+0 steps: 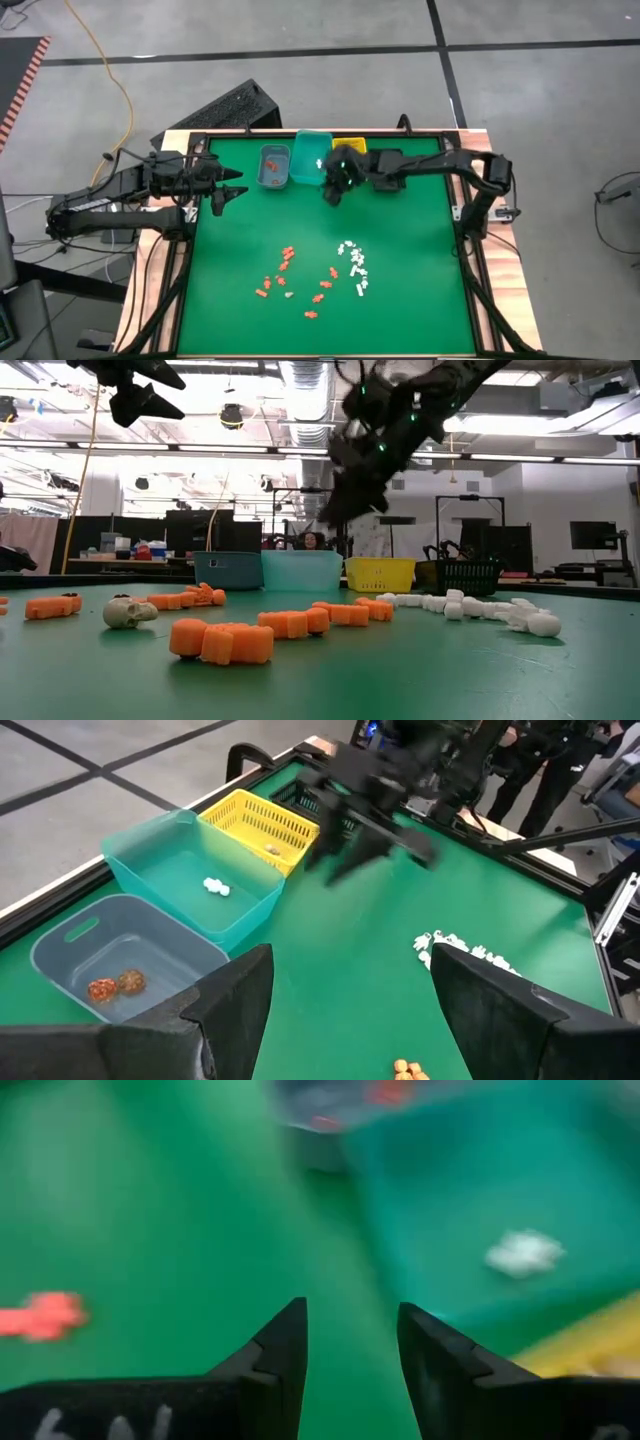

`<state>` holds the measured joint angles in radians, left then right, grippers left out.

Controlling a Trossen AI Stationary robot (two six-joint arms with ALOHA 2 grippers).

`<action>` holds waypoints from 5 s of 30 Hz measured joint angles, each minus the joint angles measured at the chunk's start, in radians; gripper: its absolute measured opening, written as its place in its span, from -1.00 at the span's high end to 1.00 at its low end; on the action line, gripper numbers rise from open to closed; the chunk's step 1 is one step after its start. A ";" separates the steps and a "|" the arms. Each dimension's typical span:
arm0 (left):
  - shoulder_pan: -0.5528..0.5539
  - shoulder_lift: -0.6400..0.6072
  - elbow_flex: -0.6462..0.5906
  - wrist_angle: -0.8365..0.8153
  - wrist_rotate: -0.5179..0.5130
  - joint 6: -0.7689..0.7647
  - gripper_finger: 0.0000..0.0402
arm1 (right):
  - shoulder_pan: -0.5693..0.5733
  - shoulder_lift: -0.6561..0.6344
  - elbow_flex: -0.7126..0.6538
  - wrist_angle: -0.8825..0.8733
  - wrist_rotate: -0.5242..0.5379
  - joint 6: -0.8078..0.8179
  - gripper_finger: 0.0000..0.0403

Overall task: Sort Halloween decoration
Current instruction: Put the white skull toy into the yellow bin

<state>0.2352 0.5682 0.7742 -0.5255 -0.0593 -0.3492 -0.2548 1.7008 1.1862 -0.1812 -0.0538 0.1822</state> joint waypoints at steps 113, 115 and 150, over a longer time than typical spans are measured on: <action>-0.001 0.007 -0.015 -0.006 -0.008 0.045 -0.30 | 0.561 0.545 0.250 0.389 0.007 -0.032 0.90; -0.001 0.007 -0.015 -0.003 -0.008 0.045 -0.30 | 0.561 0.536 0.250 0.375 0.006 -0.030 0.91; 0.000 -0.110 -0.015 0.081 -0.013 0.056 -0.30 | 0.090 0.074 0.248 -0.099 0.030 -0.287 0.92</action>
<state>0.2352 0.4580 0.7593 -0.4441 -0.0727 -0.2933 -0.1645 1.7746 1.4342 -0.2801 -0.0235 -0.1049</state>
